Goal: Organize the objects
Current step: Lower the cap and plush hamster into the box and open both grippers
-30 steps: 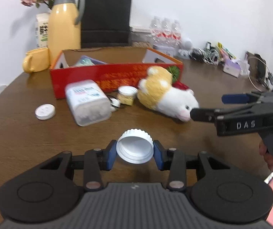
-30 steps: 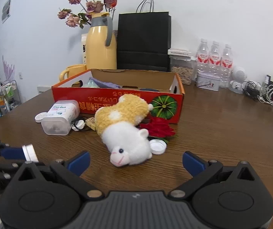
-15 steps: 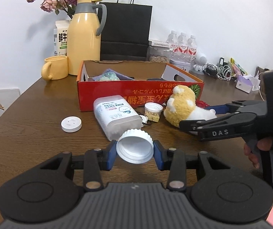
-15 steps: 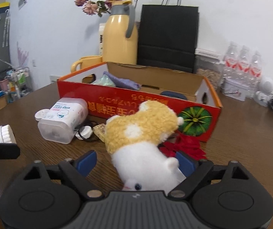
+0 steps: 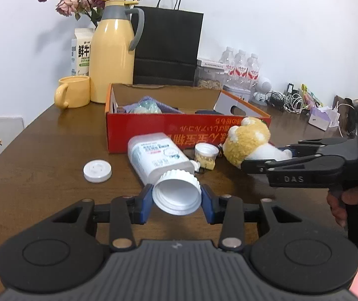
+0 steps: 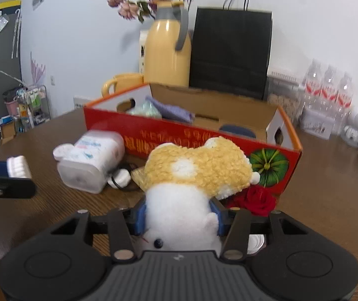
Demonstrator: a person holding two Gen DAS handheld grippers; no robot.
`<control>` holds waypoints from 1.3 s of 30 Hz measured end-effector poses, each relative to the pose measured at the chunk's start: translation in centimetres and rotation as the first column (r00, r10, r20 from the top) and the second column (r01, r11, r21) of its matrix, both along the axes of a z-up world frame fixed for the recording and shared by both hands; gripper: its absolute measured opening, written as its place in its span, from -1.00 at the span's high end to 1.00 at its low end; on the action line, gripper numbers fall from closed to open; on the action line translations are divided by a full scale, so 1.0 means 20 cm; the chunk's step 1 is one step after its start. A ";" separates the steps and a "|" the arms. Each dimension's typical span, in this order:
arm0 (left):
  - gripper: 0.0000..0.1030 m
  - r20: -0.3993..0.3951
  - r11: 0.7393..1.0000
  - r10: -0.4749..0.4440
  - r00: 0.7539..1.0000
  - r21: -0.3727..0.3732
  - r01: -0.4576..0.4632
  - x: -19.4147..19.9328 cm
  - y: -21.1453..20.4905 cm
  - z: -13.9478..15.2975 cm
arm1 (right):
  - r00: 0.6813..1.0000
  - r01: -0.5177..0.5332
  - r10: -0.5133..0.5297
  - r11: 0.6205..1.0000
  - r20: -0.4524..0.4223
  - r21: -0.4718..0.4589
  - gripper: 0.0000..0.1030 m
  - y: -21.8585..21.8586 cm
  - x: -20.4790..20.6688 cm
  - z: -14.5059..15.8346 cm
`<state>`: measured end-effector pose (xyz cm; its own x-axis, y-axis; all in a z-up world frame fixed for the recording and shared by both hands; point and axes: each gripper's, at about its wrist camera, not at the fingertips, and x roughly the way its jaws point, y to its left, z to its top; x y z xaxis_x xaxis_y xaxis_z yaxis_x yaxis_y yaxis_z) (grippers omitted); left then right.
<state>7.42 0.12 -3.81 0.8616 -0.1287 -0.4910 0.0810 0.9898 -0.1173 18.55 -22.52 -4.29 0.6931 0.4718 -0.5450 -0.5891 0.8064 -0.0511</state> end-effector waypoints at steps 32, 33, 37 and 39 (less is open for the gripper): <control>0.21 0.126 0.992 0.125 0.984 -0.031 -0.122 1.21 0.04 0.27 | 0.983 0.175 -0.181 0.975 0.032 0.139 0.08 0.33 0.88 0.19; 0.21 0.108 0.992 0.123 0.986 -0.024 -0.121 1.23 0.04 0.25 | 0.983 0.178 -0.181 0.975 0.013 0.133 0.08 0.33 0.91 0.17; 0.21 0.044 0.991 0.130 0.991 -0.017 -0.129 1.30 0.08 0.17 | 0.982 0.190 -0.188 0.976 -0.026 0.104 0.08 0.33 0.97 0.10; 0.21 0.032 0.991 0.135 0.990 -0.009 -0.134 1.31 0.08 0.15 | 0.981 0.196 -0.194 0.976 -0.029 0.098 0.07 0.32 0.97 0.09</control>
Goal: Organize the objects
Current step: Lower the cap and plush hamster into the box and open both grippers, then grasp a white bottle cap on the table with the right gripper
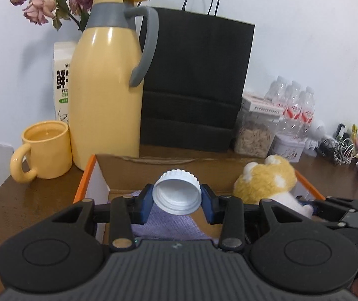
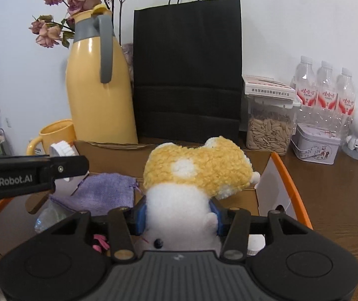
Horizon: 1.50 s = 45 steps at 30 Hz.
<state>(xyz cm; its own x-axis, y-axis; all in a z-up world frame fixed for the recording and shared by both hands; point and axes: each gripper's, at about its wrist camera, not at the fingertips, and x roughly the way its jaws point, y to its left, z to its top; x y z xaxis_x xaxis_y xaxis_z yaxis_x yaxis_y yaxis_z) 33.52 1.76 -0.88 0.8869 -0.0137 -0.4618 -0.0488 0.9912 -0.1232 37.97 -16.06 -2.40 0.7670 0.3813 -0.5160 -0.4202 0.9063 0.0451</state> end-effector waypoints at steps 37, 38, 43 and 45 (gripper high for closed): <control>-1.00 0.098 0.995 0.062 0.993 0.071 -0.069 -0.46 -0.05 0.20 | 0.996 0.016 -0.018 1.000 0.086 0.017 -1.00 -0.15 -0.39 0.21; -1.00 0.096 0.995 0.064 0.993 0.067 -0.071 -0.49 -0.04 0.21 | 0.996 0.016 -0.018 1.000 0.085 0.020 -1.00 -0.16 -0.43 0.21; -1.00 0.077 0.994 0.081 0.994 0.073 -0.086 -0.66 -0.03 0.22 | 0.997 0.022 -0.023 1.000 0.072 0.022 -1.00 -0.20 -0.60 0.22; -1.00 0.075 0.993 0.084 0.994 0.080 -0.090 -0.74 -0.03 0.22 | 0.997 0.022 -0.023 0.999 0.071 0.025 -1.00 -0.23 -0.68 0.22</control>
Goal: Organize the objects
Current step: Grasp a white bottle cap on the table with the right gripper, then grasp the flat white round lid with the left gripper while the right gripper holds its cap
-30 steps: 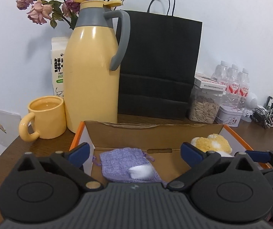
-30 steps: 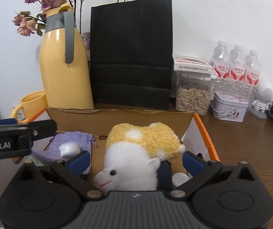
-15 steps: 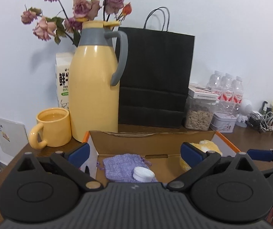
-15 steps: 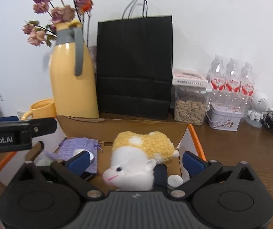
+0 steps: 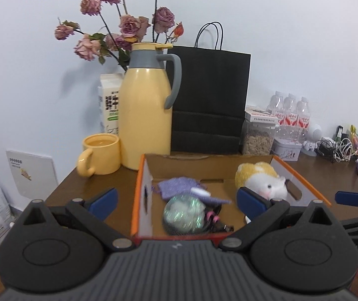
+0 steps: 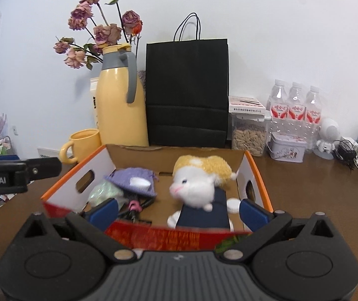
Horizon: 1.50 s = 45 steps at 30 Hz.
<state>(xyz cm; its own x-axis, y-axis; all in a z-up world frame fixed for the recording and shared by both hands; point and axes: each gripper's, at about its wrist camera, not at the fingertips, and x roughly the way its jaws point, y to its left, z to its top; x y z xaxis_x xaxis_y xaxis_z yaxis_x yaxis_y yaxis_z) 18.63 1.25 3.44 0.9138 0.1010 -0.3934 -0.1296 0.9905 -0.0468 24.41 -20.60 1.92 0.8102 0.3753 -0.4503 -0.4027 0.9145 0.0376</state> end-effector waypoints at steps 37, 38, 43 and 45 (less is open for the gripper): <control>-1.00 -0.178 0.995 0.098 0.979 0.002 -0.099 -0.37 0.28 -0.35 | 0.979 -0.112 0.095 0.990 -0.180 -0.089 0.47 -0.05 -0.39 -0.39; -1.00 -0.188 0.995 0.101 0.977 0.007 -0.101 -0.33 0.28 -0.37 | 0.979 -0.120 0.102 0.988 -0.178 -0.095 0.47 -0.04 -0.39 -0.39; -1.00 -0.231 0.995 0.099 0.968 0.043 -0.091 -0.21 0.29 -0.42 | 0.977 -0.142 0.124 0.985 -0.175 -0.094 0.47 -0.05 -0.38 -0.39; -1.00 -0.240 0.994 0.096 0.966 0.066 -0.082 -0.16 0.29 -0.43 | 0.977 -0.142 0.125 0.986 -0.173 -0.090 0.47 -0.05 -0.35 -0.38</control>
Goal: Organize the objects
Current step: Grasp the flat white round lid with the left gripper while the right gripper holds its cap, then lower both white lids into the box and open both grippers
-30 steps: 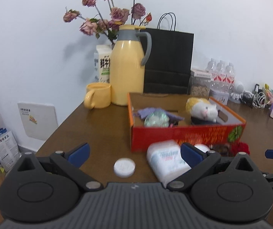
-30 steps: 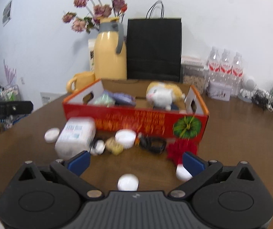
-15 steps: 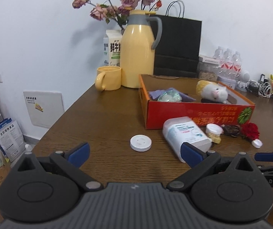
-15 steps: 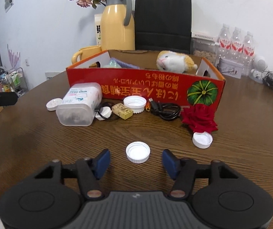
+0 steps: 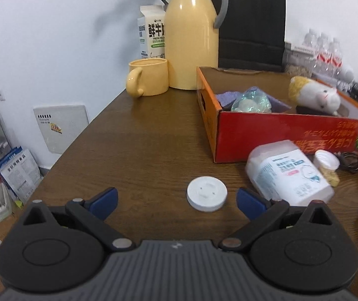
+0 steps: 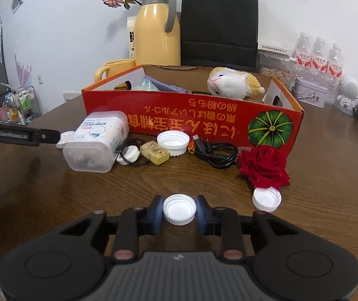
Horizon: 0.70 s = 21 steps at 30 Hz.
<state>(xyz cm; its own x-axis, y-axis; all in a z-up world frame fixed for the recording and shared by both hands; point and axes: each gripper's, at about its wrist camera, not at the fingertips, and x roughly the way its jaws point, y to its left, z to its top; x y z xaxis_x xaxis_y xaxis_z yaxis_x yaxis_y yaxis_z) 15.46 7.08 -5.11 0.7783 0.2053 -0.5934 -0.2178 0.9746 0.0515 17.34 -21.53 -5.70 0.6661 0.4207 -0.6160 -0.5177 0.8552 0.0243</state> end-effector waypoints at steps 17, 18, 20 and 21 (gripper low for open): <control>0.22 0.050 0.955 -0.296 0.954 -0.007 0.297 0.05 0.10 0.05 | 0.995 0.039 -0.038 0.999 0.089 -0.012 0.47 0.12 0.14 0.12; 0.22 0.061 0.951 -0.310 0.949 -0.002 0.310 0.05 0.12 0.07 | 0.995 0.050 -0.049 0.999 0.089 -0.018 0.47 0.14 0.15 0.12; 0.22 0.073 0.943 -0.332 0.941 -0.008 0.333 0.06 0.16 0.09 | 0.995 0.070 -0.068 0.997 0.077 -0.025 0.47 0.17 0.16 0.11; 0.22 0.076 0.940 -0.339 0.938 -0.012 0.341 0.07 0.17 0.10 | 0.994 0.080 -0.078 0.996 0.072 -0.029 0.47 0.18 0.17 0.11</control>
